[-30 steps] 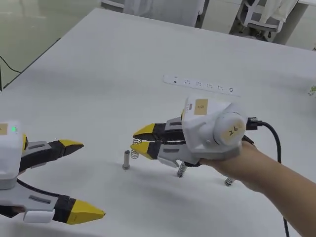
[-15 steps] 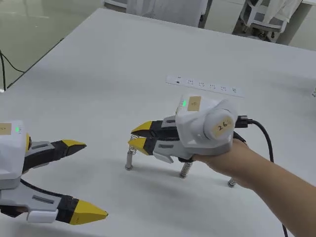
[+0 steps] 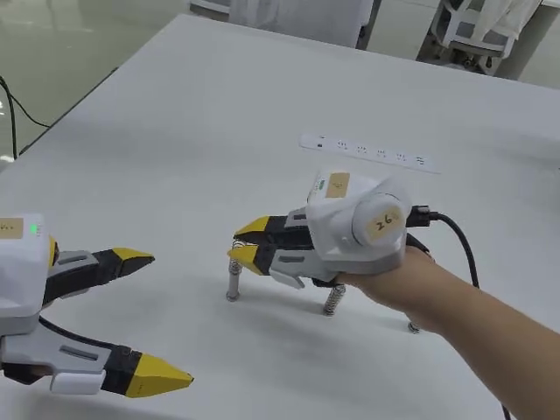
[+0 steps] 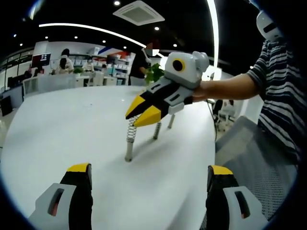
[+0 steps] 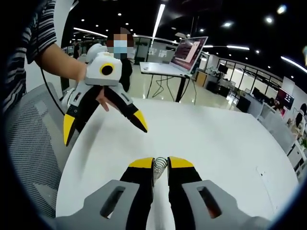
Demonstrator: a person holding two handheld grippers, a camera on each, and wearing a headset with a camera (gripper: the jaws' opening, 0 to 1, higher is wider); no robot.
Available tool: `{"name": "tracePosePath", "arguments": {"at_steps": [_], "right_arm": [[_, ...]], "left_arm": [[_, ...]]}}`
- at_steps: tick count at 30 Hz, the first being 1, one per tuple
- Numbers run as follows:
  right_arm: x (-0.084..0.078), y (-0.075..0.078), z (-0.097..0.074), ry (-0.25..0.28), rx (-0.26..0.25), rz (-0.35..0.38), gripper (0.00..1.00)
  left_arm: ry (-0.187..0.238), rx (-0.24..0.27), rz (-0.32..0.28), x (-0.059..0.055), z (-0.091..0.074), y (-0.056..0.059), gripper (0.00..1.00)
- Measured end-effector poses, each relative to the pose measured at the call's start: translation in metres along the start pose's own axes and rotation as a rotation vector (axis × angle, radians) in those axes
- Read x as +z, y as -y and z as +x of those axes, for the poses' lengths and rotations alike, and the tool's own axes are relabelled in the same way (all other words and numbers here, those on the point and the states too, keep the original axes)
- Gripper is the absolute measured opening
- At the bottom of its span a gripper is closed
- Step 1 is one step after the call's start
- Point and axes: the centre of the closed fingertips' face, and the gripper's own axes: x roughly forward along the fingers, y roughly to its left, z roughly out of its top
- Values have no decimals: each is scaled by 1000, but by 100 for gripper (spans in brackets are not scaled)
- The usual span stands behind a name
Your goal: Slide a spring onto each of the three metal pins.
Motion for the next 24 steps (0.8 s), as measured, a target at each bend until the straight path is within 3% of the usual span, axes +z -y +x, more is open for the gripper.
{"name": "tracePosePath", "arguments": {"at_steps": [18, 24], "right_arm": [[-38, -12, 26, -123, 46, -24, 8], [-41, -14, 27, -130, 47, -10, 8]], "left_arm": [[-4, 9, -14, -3, 0, -2, 96], [-4, 11, -18, -5, 0, -2, 96]]}}
